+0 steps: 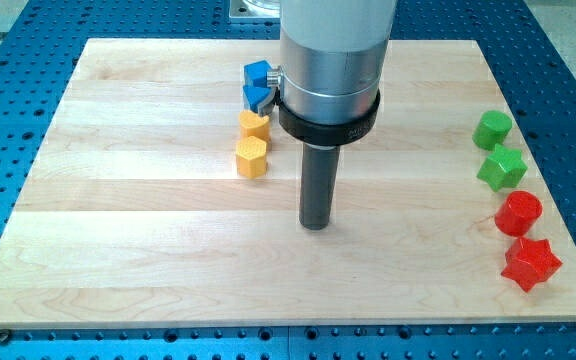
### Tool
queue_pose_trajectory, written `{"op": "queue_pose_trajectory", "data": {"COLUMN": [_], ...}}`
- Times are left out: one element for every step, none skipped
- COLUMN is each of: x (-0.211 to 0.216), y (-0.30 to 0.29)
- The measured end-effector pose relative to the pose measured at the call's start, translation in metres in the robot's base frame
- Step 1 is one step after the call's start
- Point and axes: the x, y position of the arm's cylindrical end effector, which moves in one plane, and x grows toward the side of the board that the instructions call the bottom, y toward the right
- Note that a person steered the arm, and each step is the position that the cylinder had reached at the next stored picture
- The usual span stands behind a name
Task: Move the arm to the bottom right of the yellow hexagon
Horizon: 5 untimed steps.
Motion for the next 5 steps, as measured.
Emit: {"op": "queue_pose_trajectory", "data": {"x": [0.0000, -0.0003, -0.0013, -0.0023, -0.0023], "y": [0.0000, 0.0000, 0.0000, 0.0000, 0.0000]}}
